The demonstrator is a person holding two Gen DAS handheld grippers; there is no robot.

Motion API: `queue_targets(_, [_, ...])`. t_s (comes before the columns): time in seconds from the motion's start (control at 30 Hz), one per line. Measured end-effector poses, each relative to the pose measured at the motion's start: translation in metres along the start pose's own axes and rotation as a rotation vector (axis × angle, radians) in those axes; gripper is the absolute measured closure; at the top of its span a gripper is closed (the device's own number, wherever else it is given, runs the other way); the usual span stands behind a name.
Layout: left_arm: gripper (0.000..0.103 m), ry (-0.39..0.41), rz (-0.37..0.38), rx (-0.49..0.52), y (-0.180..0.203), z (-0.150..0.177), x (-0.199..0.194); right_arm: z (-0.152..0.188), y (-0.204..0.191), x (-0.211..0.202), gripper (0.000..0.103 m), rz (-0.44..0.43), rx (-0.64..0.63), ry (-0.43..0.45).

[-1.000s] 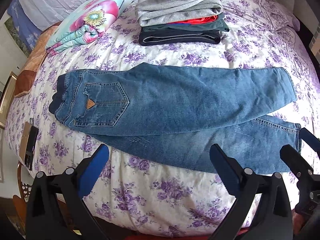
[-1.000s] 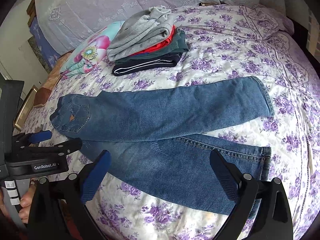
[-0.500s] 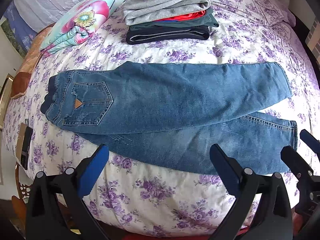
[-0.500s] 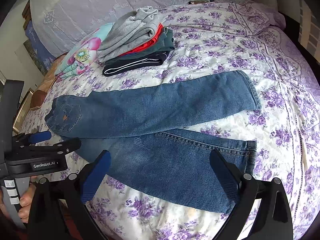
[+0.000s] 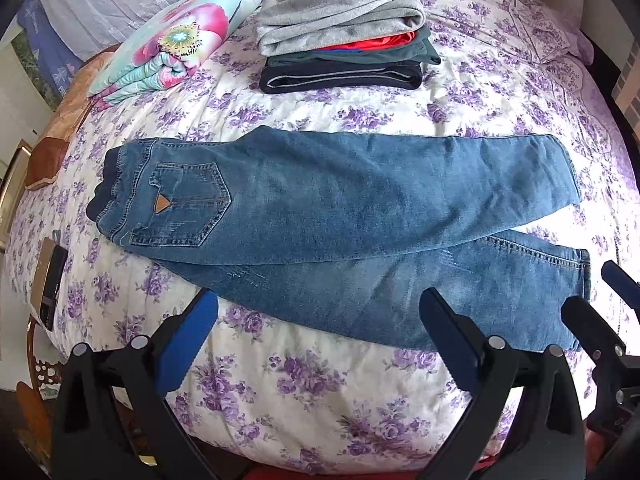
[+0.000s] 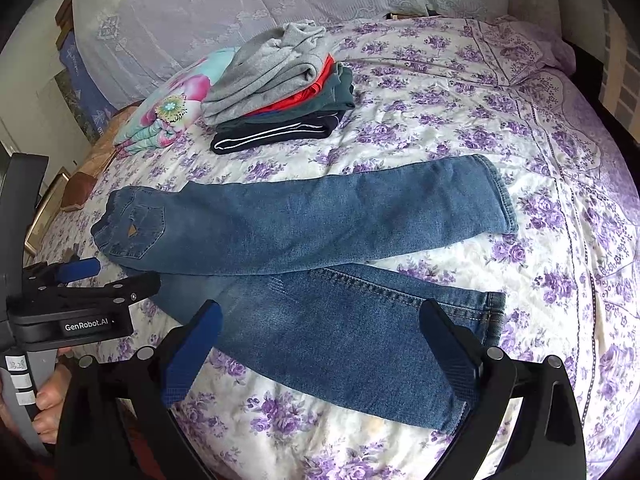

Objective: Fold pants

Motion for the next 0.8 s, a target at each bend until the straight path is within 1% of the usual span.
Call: queue_targets(0.8, [0.005,0.008,-0.002,0.001,0.0007,0.0015,-0.004,-0.0007,0.0003,-0.0044,0.004,-0.001,0.002,0.013])
Point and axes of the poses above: each gripper's, at about its wrist camera, not at the fingertips, and x roughly the way its jaws point, y to its right, z to its underside, the point moved 10 cm from there along x, roughly the way its jaws point, and after that the axes turned 12 degrees about -x, right-handed, at the moved point
